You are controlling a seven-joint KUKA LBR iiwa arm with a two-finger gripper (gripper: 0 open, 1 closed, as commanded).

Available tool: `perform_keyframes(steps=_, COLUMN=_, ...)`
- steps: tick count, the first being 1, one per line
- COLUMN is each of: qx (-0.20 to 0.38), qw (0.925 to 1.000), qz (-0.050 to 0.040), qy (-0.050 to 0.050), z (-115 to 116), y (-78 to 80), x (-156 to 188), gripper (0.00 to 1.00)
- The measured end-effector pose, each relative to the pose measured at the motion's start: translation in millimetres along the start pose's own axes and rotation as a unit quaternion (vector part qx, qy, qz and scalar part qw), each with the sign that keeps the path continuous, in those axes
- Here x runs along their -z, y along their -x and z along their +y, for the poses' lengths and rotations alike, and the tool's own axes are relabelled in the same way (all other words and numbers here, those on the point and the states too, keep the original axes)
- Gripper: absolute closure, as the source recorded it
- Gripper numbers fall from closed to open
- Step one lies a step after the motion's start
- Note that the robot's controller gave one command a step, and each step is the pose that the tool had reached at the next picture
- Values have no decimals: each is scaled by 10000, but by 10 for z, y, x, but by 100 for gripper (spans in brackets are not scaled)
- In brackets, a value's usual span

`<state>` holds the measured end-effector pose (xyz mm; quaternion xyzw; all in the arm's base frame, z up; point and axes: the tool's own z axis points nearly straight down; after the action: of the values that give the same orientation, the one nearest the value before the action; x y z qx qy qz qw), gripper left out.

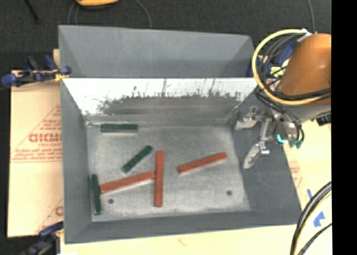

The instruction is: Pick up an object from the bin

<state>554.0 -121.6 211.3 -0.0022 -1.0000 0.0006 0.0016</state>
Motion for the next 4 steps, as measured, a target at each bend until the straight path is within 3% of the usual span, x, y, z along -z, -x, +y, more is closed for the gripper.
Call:
perform_keyframes(steps=1, qx=17, qw=10000, qz=-37, qy=-8, z=3, y=17, x=42, gripper=0)
perform_keyframes(steps=2, qx=-393, qw=9992, qz=-60, qy=7, z=266, y=111, x=-588, gripper=0)
perform_keyframes(steps=3, qx=-531, qw=9986, qz=-40, qy=19, z=698, y=229, x=-609, gripper=0)
perform_keyframes(steps=4, qx=-715, qw=9974, qz=-38, qy=12, z=513, y=285, x=-1038, gripper=0)
